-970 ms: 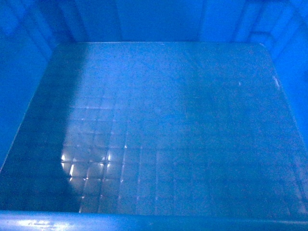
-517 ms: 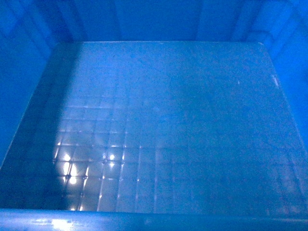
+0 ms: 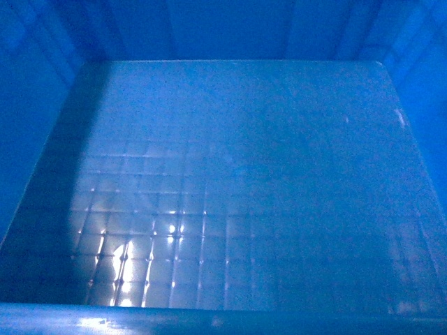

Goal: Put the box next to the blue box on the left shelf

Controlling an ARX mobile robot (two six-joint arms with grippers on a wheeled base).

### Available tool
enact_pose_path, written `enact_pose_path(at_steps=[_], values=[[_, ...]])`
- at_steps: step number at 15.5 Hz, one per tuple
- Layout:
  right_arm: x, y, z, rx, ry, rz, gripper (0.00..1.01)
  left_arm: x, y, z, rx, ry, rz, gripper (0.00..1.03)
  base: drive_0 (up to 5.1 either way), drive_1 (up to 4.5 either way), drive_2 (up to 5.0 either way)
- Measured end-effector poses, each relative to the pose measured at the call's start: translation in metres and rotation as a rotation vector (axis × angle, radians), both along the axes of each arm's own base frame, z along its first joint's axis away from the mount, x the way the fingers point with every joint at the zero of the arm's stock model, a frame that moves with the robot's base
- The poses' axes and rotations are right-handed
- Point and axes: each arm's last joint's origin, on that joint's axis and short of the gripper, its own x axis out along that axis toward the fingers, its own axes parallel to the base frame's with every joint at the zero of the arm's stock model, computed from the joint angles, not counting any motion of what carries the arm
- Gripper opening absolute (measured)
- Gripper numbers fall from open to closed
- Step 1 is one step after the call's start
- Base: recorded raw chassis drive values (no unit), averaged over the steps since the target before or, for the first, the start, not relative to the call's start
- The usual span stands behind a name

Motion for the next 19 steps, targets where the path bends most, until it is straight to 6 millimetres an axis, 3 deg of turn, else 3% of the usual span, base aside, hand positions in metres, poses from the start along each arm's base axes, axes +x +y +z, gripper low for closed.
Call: enact_pose_path(at_steps=[19], values=[[0.0001, 0.0001, -0.0001, 0.0, 0.0, 0.0, 0.19, -0.0001, 0.0, 0.0001, 0.0, -0.001, 0.0, 0.12, -5.1, 2.38, 2.4]])
